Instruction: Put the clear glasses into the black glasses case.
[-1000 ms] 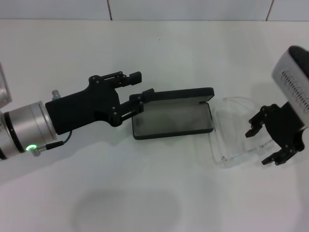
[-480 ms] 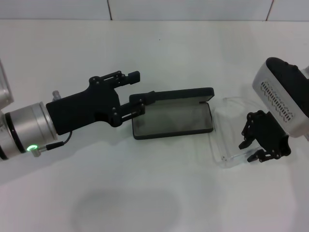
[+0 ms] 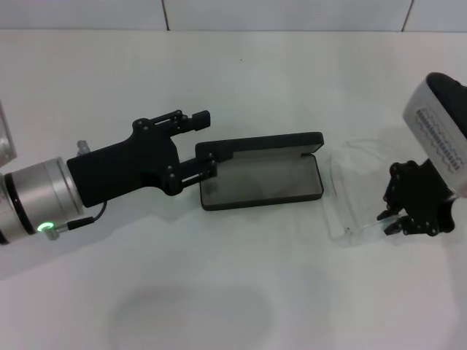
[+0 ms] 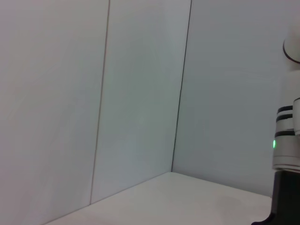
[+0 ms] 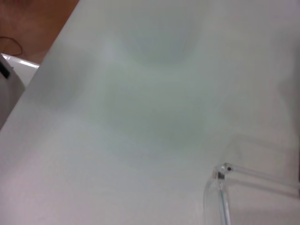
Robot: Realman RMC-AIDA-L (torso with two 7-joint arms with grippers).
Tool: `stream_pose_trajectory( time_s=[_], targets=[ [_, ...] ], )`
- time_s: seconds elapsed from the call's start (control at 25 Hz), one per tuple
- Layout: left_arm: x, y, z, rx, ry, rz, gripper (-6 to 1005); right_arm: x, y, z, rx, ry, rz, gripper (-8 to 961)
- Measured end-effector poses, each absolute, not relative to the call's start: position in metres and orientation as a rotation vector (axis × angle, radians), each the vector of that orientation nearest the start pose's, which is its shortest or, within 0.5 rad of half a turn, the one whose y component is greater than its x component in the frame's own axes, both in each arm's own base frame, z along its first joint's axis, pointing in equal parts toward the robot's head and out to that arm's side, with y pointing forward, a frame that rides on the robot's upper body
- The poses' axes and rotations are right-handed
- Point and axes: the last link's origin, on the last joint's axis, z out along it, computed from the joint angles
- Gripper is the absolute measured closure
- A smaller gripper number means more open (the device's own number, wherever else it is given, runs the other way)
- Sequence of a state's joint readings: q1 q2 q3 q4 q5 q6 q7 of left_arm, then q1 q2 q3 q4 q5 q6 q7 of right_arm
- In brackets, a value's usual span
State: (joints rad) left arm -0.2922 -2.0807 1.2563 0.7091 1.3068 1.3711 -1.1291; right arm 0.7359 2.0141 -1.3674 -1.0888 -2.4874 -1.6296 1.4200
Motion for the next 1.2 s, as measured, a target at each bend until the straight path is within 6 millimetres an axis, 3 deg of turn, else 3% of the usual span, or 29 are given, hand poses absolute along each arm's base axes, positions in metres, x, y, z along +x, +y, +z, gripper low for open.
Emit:
stream_pose_trajectory(
  time_s=[0.24, 0.48, 0.64, 0.8, 0.84, 1.2],
  targets=[
    [-0.236, 0.289, -0.018, -2.588, -0.348, -1.091, 375, 0.191, 0.344, 0.007, -3.124, -0.6, -0.534, 836],
    [-0.221, 0.27, -0.011, -2.661, -0.242, -1.279, 375, 0.194, 0.316, 0.023, -3.144, -0.712, -0.119, 833],
    [-0.213, 0.266, -0.011, -2.693, -0.201, -1.338, 376, 0.199, 0.305, 0.015, -3.037, -0.79, 0.17, 830],
    [-0.205, 0.274, -0.018, -2.727, -0.215, -1.372, 376, 0.203, 0.302, 0.007, -2.954, -0.774, 0.369, 828],
    [-0.202, 0.277, -0.021, -2.738, -0.219, -1.379, 376, 0.206, 0.3, 0.001, -2.911, -0.75, 0.487, 827],
    [-0.192, 0.288, -0.033, -2.789, -0.229, -1.377, 376, 0.21, 0.296, -0.012, -2.799, -0.72, 0.733, 822]
  ],
)
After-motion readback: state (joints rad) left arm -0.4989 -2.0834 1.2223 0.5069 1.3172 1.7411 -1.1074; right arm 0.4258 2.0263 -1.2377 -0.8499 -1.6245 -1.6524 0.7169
